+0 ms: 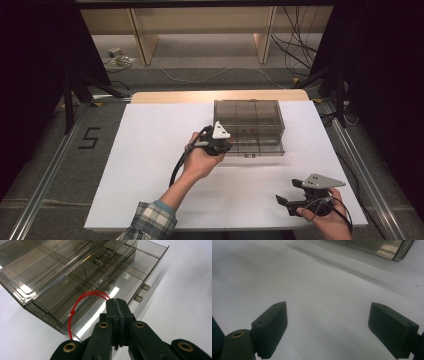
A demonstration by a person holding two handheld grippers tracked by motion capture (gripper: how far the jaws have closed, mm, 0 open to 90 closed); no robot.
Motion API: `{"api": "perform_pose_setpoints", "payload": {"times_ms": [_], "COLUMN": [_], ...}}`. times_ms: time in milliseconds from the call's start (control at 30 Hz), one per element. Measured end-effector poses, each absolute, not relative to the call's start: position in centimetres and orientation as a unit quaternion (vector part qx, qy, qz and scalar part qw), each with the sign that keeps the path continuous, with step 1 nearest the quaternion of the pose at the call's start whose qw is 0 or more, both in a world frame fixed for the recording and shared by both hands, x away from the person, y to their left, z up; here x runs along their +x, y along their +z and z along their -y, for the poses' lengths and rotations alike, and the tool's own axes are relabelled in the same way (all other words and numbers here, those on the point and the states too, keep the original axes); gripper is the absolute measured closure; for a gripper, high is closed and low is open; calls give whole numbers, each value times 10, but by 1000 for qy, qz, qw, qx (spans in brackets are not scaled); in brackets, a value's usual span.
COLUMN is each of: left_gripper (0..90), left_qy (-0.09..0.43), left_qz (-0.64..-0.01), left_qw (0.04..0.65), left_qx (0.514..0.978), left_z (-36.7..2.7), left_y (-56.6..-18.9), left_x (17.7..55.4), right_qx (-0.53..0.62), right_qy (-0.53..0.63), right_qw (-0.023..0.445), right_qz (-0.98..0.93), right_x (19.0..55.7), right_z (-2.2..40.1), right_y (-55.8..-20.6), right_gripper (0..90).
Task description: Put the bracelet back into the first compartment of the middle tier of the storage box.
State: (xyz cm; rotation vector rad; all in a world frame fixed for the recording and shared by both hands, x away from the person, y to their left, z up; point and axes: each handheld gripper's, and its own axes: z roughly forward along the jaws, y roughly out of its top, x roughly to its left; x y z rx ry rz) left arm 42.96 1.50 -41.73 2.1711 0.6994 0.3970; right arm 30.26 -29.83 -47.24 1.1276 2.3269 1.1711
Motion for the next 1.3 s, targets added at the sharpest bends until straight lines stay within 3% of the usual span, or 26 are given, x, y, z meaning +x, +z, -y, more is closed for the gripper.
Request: {"api": "perform_pose_setpoints", "payload": {"times_ms": [1300], "left_gripper": [896], "left_qy": [144], "left_qz": [-275], "left_qw": [393], "left_qx": [866], "left_z": [-2], "left_y": [-426], "left_x": [437], "right_qx": [392], "right_qy": [410], "right_qw": [151], "right_qz": [-810], "right_x": [302], "right_z": [298], "right_y": [-473], "right_gripper": [168]}}
